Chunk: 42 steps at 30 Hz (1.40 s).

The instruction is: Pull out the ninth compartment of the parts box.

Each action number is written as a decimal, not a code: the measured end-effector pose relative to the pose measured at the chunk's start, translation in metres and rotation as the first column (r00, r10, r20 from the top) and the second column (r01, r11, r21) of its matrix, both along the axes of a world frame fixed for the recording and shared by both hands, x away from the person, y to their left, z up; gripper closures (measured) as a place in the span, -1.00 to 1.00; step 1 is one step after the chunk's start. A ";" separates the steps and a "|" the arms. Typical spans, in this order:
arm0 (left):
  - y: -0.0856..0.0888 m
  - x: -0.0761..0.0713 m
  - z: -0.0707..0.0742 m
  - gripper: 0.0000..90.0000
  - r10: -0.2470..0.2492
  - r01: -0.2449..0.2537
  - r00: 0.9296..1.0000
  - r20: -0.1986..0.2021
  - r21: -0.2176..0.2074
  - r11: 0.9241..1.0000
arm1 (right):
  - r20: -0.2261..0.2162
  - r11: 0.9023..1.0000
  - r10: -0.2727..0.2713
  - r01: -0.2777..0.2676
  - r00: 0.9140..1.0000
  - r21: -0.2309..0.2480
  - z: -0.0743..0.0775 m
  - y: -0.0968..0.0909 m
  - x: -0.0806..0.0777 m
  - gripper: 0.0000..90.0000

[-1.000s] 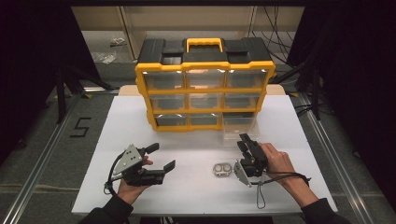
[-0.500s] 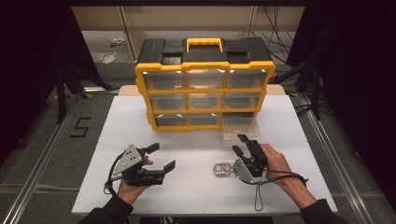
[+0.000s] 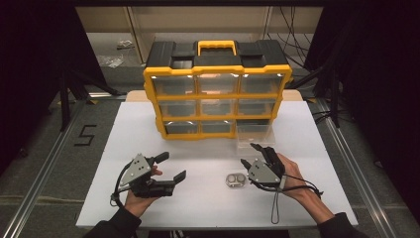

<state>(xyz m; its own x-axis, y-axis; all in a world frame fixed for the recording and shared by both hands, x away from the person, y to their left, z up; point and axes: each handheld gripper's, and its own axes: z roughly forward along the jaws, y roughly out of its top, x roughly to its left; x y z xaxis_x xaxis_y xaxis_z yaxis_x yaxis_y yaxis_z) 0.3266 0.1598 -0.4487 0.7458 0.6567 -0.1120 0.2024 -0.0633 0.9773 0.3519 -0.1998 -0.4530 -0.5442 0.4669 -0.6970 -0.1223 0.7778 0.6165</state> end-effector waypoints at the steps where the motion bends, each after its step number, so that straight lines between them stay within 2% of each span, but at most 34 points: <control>1: 0.000 0.000 0.000 -0.70 0.000 0.000 1.000 0.000 0.001 1.000 | -0.017 1.000 0.001 -0.001 1.000 0.016 0.000 0.000 0.000 -0.15; 8: 0.000 0.000 0.000 -0.70 0.000 0.000 1.000 0.001 0.001 1.000 | -0.118 0.995 0.029 -0.017 0.993 0.097 0.004 0.000 0.001 -0.19; 17: 0.000 0.000 0.000 -0.70 0.000 0.000 1.000 0.001 0.001 1.000 | -0.227 0.984 0.060 -0.020 0.972 0.175 0.006 -0.002 0.004 -0.22; 28: 0.000 0.000 0.000 -0.70 -0.001 0.001 1.000 0.001 0.000 1.000 | -0.357 0.968 0.111 -0.020 0.928 0.249 0.006 -0.002 0.008 -0.25; 35: 0.000 0.000 0.000 -0.70 -0.001 0.001 1.000 0.001 0.002 1.000 | -0.424 0.958 0.141 -0.016 0.895 0.286 0.006 -0.002 0.011 -0.26; 38: 0.000 0.000 0.000 -0.70 0.000 0.000 1.000 0.001 0.001 1.000 | -0.447 0.956 0.150 -0.014 0.882 0.292 0.005 -0.002 0.012 -0.26; 42: 0.000 0.000 0.000 -0.70 0.000 0.000 1.000 0.001 0.003 1.000 | -0.467 0.958 0.152 -0.014 0.871 0.286 0.003 -0.001 0.012 -0.27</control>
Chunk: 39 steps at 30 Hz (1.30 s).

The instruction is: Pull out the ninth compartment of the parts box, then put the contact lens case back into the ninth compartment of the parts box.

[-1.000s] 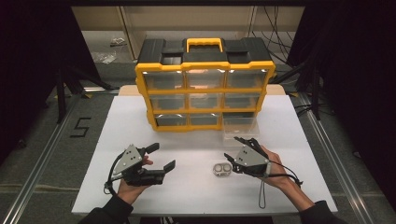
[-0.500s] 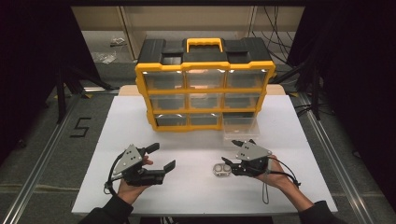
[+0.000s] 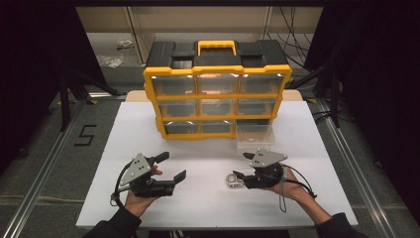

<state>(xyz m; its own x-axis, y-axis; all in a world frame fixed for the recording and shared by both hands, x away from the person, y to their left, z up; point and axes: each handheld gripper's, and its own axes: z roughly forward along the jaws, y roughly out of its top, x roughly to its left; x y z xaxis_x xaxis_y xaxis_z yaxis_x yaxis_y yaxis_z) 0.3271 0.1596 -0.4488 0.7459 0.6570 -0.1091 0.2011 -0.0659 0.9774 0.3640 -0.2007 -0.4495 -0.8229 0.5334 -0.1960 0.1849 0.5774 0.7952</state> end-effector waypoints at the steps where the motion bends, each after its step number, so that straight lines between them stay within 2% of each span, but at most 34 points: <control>1: 0.000 0.000 0.000 -0.70 0.001 -0.001 1.000 0.000 0.000 1.000 | -0.008 1.000 0.002 -0.002 1.000 0.002 0.000 0.000 0.000 -0.27; 13: -0.001 0.001 0.000 -0.70 -0.001 0.001 1.000 -0.004 -0.002 1.000 | -0.080 1.000 0.027 -0.028 0.996 -0.007 -0.005 0.003 0.003 -0.31; 18: -0.001 0.002 -0.001 -0.70 -0.001 0.001 1.000 -0.004 0.000 1.000 | -0.105 0.998 0.041 -0.044 0.994 -0.034 -0.009 0.004 0.003 -0.32; 25: -0.003 0.003 -0.002 -0.70 0.000 0.000 1.000 -0.011 0.002 1.000 | -0.130 0.998 0.046 -0.052 0.990 -0.043 -0.012 0.004 0.005 -0.34; 39: -0.003 0.001 -0.001 -0.70 -0.005 0.005 1.000 -0.006 0.005 1.000 | -0.149 0.995 0.058 -0.069 0.987 -0.072 -0.016 0.007 0.006 -0.35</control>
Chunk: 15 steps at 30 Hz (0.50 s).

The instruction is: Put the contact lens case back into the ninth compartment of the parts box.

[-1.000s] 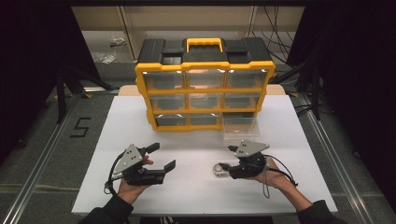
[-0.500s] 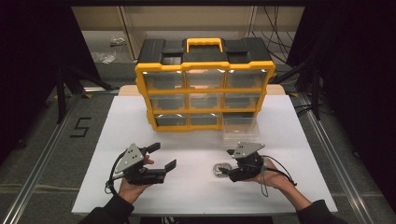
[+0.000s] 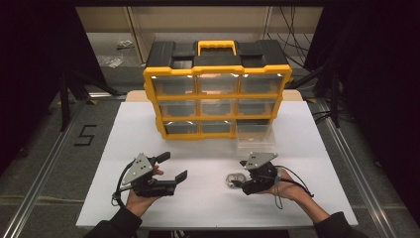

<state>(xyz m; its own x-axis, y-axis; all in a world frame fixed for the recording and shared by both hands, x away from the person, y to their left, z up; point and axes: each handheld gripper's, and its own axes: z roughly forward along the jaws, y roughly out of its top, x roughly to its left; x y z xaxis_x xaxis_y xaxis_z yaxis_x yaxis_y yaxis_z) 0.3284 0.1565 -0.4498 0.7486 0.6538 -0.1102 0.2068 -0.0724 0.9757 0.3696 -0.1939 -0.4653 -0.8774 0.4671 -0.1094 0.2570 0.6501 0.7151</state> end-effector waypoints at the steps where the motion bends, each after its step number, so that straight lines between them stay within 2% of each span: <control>1: 0.000 0.000 0.000 -0.70 -0.001 0.001 1.000 0.001 0.001 1.000 | -0.001 1.000 0.002 -0.002 1.000 -0.002 0.000 0.001 0.000 -0.35; 6: 0.000 -0.005 0.002 -0.70 -0.006 0.006 1.000 0.023 0.015 1.000 | -0.002 1.000 0.014 -0.014 1.000 -0.019 -0.002 0.006 0.000 -0.34; 15: 0.000 -0.004 0.001 -0.70 -0.008 0.008 1.000 0.020 0.014 1.000 | -0.020 0.998 0.018 -0.019 1.000 -0.059 -0.008 0.009 0.002 -0.34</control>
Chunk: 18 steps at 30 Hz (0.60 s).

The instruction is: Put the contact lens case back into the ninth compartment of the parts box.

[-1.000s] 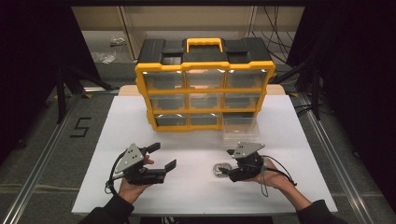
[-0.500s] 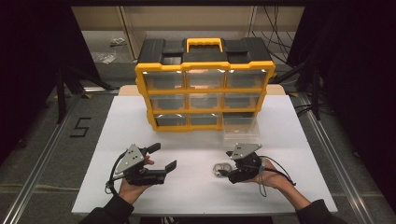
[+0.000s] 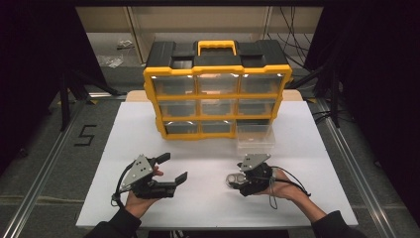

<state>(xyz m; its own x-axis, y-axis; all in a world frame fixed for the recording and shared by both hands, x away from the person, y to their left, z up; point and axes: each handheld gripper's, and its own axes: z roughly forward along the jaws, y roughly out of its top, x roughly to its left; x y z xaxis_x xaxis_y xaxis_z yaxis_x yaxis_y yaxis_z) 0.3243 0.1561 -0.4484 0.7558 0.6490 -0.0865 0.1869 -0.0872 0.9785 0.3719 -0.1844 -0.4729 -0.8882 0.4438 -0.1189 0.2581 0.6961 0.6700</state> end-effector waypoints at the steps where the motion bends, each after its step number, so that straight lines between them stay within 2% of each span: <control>1: 0.000 0.000 0.000 -0.70 0.000 0.000 1.000 -0.001 -0.002 1.000 | -0.007 1.000 -0.001 0.001 1.000 -0.007 -0.001 0.001 0.000 -0.34; 18: 0.000 0.000 0.000 -0.69 -0.002 0.002 1.000 -0.002 0.000 1.000 | -0.066 0.998 0.018 -0.022 0.998 -0.064 -0.015 0.007 0.006 -0.30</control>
